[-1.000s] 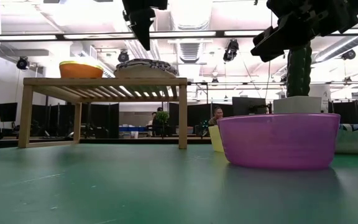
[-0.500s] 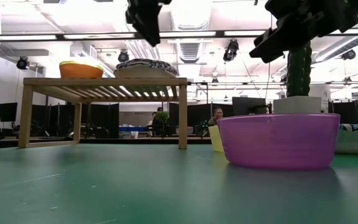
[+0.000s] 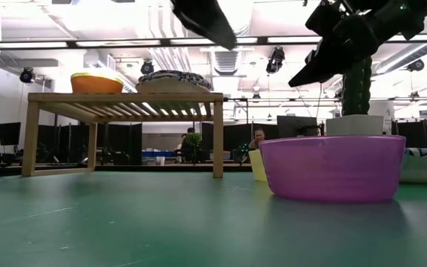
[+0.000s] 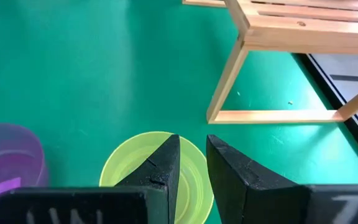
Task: Place and stack bowls onto a shelf
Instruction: Stack the yellow bowl on top of the green bowl on the shelf
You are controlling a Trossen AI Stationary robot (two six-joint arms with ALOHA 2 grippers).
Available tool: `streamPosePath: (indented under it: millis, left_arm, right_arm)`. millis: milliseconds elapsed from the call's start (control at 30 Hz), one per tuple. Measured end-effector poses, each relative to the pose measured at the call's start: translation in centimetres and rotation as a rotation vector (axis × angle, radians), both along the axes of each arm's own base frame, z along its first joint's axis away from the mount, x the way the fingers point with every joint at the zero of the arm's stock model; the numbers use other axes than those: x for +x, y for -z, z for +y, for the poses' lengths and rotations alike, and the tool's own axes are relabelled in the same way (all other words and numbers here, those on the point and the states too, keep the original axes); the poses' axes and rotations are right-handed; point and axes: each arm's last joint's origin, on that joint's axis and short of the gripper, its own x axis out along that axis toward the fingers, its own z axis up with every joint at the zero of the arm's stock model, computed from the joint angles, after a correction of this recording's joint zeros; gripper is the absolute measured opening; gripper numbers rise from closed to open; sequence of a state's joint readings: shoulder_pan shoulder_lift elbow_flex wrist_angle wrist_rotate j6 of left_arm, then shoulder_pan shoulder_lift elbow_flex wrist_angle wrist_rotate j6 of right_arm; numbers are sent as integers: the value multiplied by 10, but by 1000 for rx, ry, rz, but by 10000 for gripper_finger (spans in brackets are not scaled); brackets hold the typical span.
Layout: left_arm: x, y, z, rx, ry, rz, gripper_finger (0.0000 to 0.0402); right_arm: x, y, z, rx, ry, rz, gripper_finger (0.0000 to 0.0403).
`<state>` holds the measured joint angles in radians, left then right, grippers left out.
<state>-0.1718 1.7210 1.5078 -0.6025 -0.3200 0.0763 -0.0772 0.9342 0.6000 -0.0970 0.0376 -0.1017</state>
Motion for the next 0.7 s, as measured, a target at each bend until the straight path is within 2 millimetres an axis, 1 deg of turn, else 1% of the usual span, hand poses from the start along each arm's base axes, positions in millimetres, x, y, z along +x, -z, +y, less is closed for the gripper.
streamPosePath:
  millis: [133, 233, 400, 700]
  left_arm:
    - [9, 29, 0, 36, 45, -109, 208]
    - [13, 47, 5, 56, 50, -134, 208]
    - [26, 72, 4, 80, 66, -107, 207]
    - [58, 117, 8, 126, 83, 4, 207]
  right_arm:
    - [0, -1, 0, -1, -2, -2, 68]
    - [-3, -2, 1, 9, -7, 0, 68]
    - [-9, -3, 1, 19, -3, 24, 68]
    - [-16, -8, 2, 20, -2, 7, 68]
